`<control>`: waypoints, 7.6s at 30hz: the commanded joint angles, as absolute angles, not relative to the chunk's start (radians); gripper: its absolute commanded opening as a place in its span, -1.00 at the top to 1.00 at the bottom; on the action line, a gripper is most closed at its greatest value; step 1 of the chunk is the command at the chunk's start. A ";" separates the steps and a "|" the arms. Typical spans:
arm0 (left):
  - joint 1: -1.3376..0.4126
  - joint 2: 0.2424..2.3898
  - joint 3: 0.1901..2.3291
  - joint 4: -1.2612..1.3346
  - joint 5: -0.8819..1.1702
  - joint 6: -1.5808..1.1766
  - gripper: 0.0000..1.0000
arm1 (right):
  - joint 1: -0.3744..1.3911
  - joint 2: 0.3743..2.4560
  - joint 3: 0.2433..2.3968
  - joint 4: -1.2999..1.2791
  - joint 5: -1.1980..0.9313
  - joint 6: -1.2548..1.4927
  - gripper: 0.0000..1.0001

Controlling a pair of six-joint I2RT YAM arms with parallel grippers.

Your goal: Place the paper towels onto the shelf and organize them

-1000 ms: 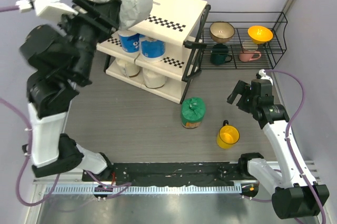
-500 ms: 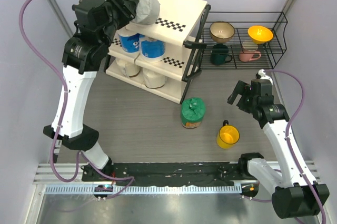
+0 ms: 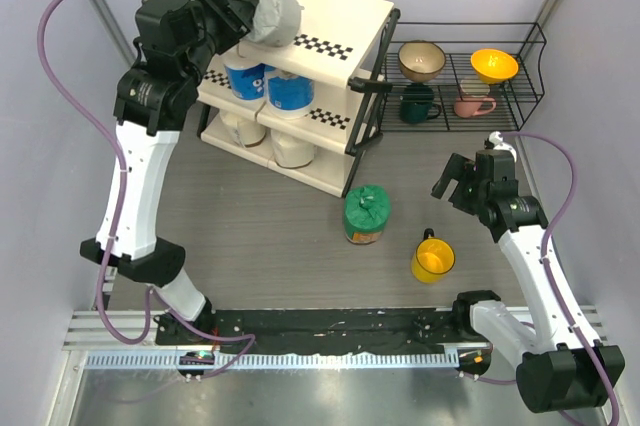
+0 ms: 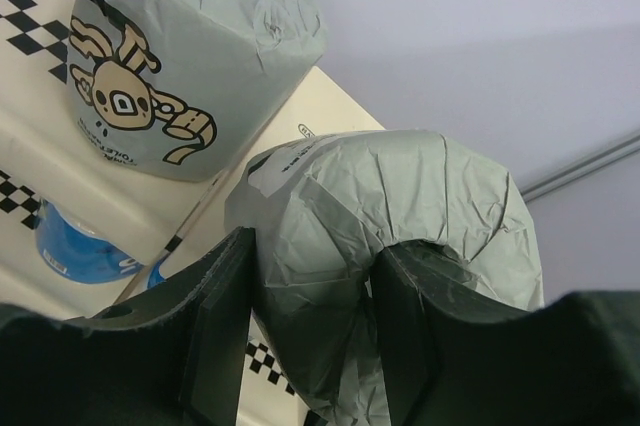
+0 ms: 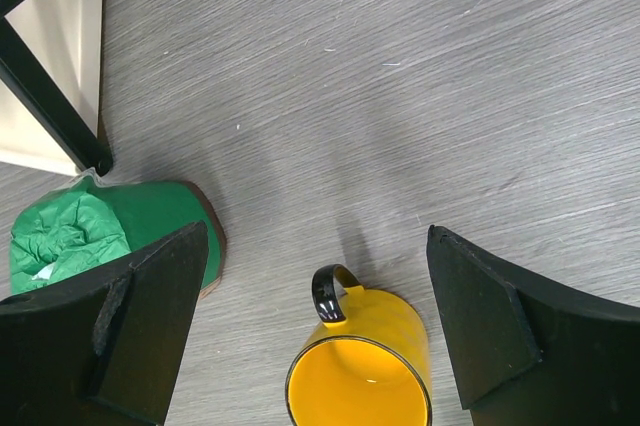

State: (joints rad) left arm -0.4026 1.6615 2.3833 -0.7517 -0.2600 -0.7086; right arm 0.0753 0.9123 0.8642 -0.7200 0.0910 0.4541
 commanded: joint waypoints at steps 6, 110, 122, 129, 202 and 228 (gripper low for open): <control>-0.362 1.678 2.388 -0.649 -0.203 -0.747 -0.19 | 0.077 0.925 0.890 -0.690 0.106 0.440 -0.91; -0.081 1.784 2.203 -0.451 -0.227 -0.713 -0.99 | 0.075 0.764 1.187 -0.684 0.179 0.362 -0.92; -0.117 1.744 2.143 -0.417 -0.210 -0.704 -0.99 | 0.077 0.762 1.183 -0.686 0.181 0.364 -0.93; -0.115 1.698 2.083 -0.413 -0.232 -0.686 -0.99 | 0.075 0.756 1.180 -0.686 0.175 0.365 -0.92; -0.423 1.465 0.997 0.721 0.141 -1.315 -0.99 | 0.075 0.690 1.127 -0.716 0.160 0.370 -0.91; -0.379 1.534 1.069 0.723 0.132 -1.325 -0.99 | 0.075 0.676 1.135 -0.739 0.167 0.356 -0.91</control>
State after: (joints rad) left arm -0.4042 1.5364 1.0286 0.6769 0.1410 -1.3281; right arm 0.0753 0.6846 1.1275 -0.7425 0.1596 0.3710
